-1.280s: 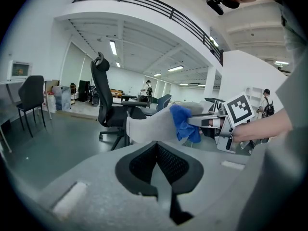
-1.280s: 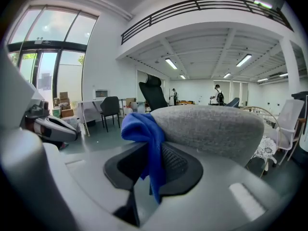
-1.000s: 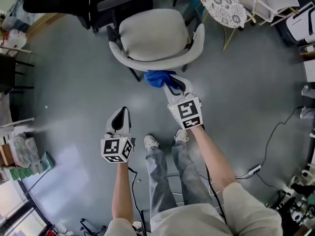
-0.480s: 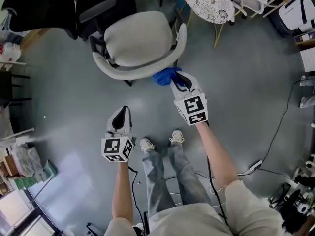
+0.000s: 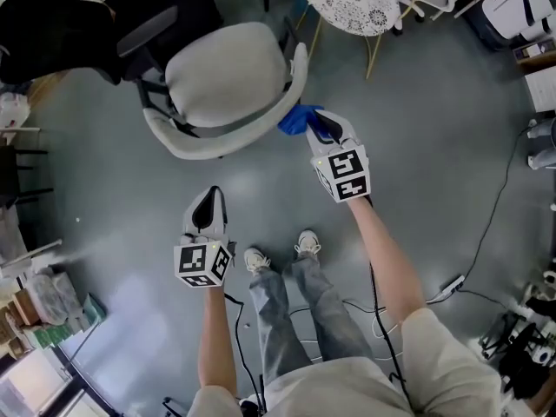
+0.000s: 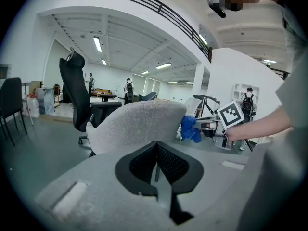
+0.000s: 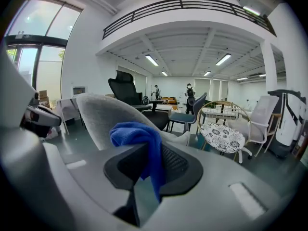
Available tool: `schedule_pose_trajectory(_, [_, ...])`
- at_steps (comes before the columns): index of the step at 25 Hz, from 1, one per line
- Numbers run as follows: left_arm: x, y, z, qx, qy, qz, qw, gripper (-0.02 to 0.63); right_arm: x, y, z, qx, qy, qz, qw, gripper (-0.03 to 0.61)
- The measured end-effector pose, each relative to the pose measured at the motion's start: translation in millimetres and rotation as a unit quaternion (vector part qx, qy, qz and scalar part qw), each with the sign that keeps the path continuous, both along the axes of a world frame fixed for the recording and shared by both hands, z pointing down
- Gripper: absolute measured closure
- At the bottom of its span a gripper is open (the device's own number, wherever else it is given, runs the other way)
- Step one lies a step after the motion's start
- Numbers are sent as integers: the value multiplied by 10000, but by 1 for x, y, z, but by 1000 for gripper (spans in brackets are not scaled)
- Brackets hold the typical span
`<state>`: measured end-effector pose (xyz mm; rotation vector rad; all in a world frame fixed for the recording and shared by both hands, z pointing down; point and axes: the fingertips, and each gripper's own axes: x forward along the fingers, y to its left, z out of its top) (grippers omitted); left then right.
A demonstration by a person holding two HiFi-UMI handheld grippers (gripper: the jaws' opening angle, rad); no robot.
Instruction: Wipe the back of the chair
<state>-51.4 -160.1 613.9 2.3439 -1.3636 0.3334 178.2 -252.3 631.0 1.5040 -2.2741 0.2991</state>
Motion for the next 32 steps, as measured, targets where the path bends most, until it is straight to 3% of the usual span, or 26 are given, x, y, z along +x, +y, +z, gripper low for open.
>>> schedule_pose_trajectory(9, [4,1,7,-51,-4,39,10000,612,13,2,6,-60,36,126,9999,498])
schedule_pose_trajectory(17, [-6,13,3,-13,78,17,10000,612,-6,52,19,-236,-99,313,9992,499])
schedule_pose_trajectory(25, [-46,31,3,-29,103,-148,9998,612,-76,99,35,-485,-419,273,9976,498])
schedule_pose_trajectory(32, [-107,43,5,2,47,-494,9988,612,-160,107,38,-531,-522,-206,9970,499])
